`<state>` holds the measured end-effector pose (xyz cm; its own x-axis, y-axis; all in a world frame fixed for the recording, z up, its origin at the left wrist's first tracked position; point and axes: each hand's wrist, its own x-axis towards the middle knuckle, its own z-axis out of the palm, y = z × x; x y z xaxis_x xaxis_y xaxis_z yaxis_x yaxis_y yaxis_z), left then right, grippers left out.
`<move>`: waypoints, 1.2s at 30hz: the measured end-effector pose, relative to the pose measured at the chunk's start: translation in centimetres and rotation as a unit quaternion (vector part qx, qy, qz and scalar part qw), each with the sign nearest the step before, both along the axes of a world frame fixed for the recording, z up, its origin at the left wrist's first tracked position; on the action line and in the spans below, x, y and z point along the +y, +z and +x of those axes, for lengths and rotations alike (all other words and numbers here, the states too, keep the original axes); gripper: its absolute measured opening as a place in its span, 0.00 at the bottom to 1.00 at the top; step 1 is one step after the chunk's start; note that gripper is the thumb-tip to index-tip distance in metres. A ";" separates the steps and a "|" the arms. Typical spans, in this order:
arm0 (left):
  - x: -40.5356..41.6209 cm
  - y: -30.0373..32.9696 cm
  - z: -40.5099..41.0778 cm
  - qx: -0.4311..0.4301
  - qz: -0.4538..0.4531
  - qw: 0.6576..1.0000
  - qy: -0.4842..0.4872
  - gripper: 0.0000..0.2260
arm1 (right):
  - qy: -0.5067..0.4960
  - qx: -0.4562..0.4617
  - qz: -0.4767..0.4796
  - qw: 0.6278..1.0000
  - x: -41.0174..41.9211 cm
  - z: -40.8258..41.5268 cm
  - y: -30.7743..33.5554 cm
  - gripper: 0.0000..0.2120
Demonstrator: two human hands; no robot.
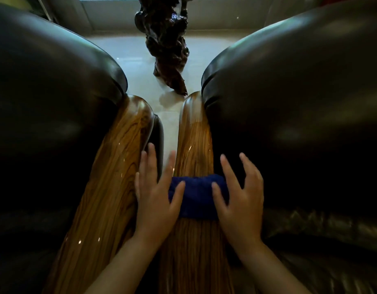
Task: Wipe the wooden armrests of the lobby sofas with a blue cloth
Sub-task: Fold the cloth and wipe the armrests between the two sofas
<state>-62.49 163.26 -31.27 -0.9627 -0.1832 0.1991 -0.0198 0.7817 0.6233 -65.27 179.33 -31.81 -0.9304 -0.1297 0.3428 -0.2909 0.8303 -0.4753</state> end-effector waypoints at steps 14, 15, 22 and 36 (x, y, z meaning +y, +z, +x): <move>-2.1 -0.6 -4.1 -0.183 -0.027 0.967 -0.173 0.23 | 0.139 -0.083 0.073 0.984 -0.7 -3.9 -1.1 0.25; -2.1 -0.5 -5.0 -0.176 -0.025 0.969 -0.170 0.24 | 0.142 -0.084 0.068 0.984 -1.0 -4.7 -1.0 0.25; -2.7 1.2 -10.8 -0.184 0.011 0.973 -0.142 0.28 | 0.147 -0.115 0.058 0.981 -1.8 -10.1 0.1 0.27; -0.7 2.1 -9.3 -0.080 -0.011 0.995 -0.058 0.23 | 0.119 -0.111 0.033 0.986 -1.7 -8.8 1.4 0.23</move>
<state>-71.77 162.54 -29.14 -0.9968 -0.0674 0.0439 -0.0274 0.7974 0.6028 -74.08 177.59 -30.43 -0.9224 -0.3682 0.1169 -0.3753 0.7822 -0.4973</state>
